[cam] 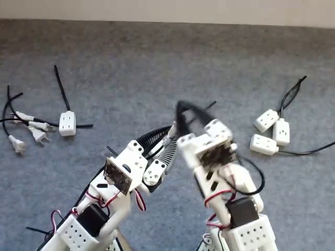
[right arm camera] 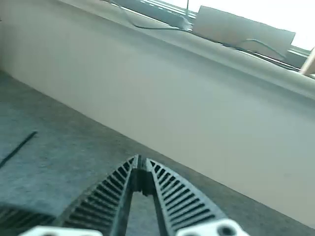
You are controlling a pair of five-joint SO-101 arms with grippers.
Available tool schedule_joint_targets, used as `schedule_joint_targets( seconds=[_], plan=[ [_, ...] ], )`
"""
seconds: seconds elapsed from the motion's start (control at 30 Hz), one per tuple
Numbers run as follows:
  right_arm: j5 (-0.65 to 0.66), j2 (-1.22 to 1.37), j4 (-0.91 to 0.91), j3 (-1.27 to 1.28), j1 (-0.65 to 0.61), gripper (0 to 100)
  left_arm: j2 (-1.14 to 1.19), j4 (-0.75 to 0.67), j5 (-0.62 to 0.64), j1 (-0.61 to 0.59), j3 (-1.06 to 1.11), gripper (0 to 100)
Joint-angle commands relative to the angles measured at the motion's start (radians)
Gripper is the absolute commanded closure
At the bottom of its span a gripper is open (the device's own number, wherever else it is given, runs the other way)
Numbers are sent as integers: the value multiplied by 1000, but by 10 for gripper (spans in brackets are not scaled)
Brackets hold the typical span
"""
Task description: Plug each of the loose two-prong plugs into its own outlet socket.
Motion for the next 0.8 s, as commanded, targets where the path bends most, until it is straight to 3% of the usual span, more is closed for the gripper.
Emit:
schedule_joint_targets(
  seconds=[0.0, 0.13, 0.3, 0.37, 0.47, 0.6, 0.77],
  plan=[
    [-6, 120, -87, -12, 174, 991, -7, -6, 0, 5, 18, 994],
    [-6, 159, -96, -28, 271, 991, -7, -6, 0, 5, 18, 994],
    [-14, 159, -91, -116, 298, 991, -5, -6, 0, 5, 18, 994],
    [-91, 159, -90, -185, 286, 991, -5, -6, 0, 5, 18, 994],
    [-184, 159, -15, -318, 211, 991, -5, -6, 0, 5, 18, 994],
    [-203, 168, 180, -499, 8, 991, -5, -6, 0, 5, 18, 994],
    [-203, 171, 202, -487, -93, 991, -5, -6, 0, 5, 18, 994]
  ],
)
